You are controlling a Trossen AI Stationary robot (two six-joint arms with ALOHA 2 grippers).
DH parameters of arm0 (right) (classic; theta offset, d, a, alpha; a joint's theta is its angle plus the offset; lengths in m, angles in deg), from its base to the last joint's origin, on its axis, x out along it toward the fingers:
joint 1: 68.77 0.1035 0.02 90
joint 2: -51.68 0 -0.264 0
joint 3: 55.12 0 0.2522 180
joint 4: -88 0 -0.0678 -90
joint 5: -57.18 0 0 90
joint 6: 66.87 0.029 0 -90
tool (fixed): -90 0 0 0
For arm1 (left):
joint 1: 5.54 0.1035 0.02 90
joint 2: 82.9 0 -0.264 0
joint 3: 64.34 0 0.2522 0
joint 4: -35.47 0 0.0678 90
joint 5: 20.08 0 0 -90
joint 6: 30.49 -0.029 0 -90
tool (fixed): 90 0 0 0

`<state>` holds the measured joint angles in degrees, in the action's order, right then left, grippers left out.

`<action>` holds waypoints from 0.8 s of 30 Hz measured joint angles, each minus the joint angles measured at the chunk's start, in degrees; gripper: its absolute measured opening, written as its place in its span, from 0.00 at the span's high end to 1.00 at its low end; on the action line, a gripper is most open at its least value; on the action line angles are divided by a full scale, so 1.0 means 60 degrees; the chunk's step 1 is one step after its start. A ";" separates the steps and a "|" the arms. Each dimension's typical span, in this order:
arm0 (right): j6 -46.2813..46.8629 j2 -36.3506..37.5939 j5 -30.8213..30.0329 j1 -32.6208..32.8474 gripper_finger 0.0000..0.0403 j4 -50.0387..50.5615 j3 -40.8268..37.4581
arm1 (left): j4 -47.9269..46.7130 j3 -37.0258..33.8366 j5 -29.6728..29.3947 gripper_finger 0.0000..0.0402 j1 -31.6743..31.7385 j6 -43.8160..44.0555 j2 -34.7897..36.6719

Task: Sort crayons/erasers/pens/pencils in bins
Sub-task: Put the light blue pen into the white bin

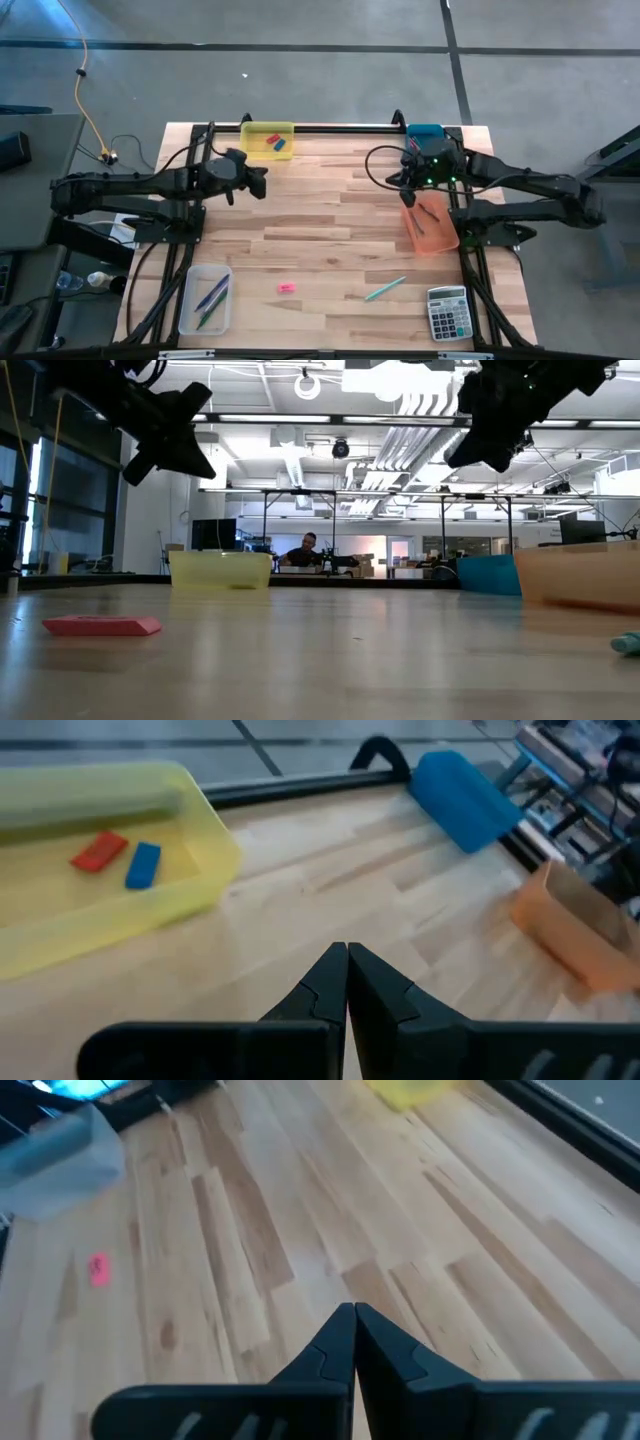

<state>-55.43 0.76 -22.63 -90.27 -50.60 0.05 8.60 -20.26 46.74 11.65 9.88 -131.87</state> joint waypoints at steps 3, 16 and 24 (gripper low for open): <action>-0.0252 -0.0006 0.0095 -0.0122 1.00 0.0314 -0.0004 | -0.0054 0.0189 -0.0134 1.00 -0.0012 -0.0001 0.0000; -0.1338 -0.0632 0.0577 0.1916 1.00 0.1662 0.0195 | -0.0460 0.0233 0.1564 1.00 -0.0012 -0.1577 0.0000; 0.1648 -0.2428 -0.1186 0.5798 1.00 0.1910 0.0886 | -0.0407 0.0234 0.3767 1.00 -0.0014 -0.3890 0.0000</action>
<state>-45.55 -13.81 -29.74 -55.48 -39.14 5.36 6.16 -18.86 69.35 11.57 -13.46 -131.87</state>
